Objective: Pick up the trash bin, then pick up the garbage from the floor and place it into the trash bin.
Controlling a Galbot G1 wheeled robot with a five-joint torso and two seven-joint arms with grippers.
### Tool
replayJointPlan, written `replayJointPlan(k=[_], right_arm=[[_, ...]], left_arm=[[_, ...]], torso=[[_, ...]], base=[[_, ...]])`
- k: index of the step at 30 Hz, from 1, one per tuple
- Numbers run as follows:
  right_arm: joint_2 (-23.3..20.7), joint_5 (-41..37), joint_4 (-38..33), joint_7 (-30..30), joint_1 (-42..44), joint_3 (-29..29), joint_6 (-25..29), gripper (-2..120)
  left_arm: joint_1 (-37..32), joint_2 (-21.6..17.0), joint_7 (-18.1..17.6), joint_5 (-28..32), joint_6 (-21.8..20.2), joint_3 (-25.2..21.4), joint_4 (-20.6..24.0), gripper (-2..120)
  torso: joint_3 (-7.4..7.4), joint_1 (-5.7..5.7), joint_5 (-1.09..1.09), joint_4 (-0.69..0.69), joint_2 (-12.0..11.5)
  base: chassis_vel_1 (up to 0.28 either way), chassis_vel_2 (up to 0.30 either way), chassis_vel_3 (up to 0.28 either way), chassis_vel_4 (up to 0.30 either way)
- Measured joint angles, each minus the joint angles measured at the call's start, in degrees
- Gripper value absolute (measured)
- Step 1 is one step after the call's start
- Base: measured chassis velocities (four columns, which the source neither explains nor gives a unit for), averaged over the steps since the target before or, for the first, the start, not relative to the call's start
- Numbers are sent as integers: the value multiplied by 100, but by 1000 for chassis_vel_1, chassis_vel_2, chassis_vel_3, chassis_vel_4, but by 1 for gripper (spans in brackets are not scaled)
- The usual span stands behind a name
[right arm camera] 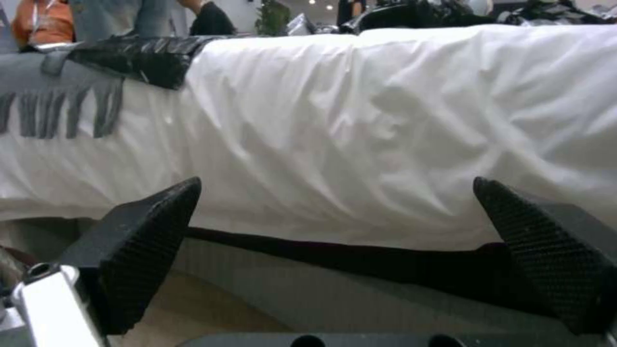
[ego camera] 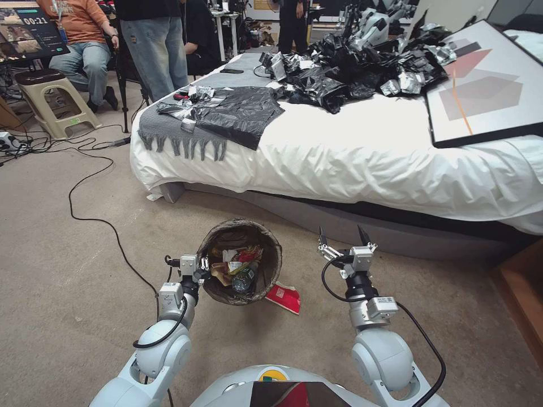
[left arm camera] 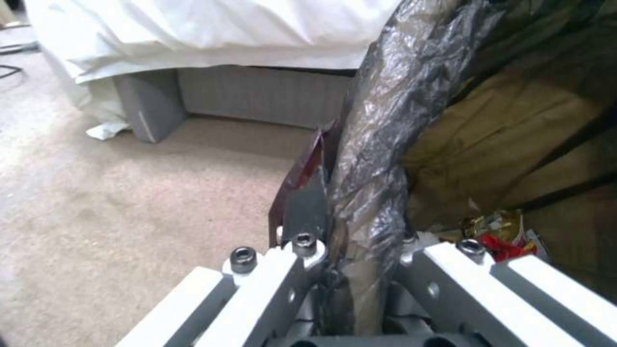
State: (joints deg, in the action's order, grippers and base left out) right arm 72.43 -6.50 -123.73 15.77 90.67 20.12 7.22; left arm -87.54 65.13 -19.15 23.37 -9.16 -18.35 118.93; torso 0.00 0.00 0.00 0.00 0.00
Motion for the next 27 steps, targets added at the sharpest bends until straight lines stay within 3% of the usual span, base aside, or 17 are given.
replayJointPlan(k=[27], right_arm=[[32, -1, 18, -5, -66, -41, -32, 100]], left_arm=[[8, 6, -8, 6, 0, -75, 10, 4]], torso=[[0, 0, 0, 2, 0]], base=[[22, 18, 20, 17]])
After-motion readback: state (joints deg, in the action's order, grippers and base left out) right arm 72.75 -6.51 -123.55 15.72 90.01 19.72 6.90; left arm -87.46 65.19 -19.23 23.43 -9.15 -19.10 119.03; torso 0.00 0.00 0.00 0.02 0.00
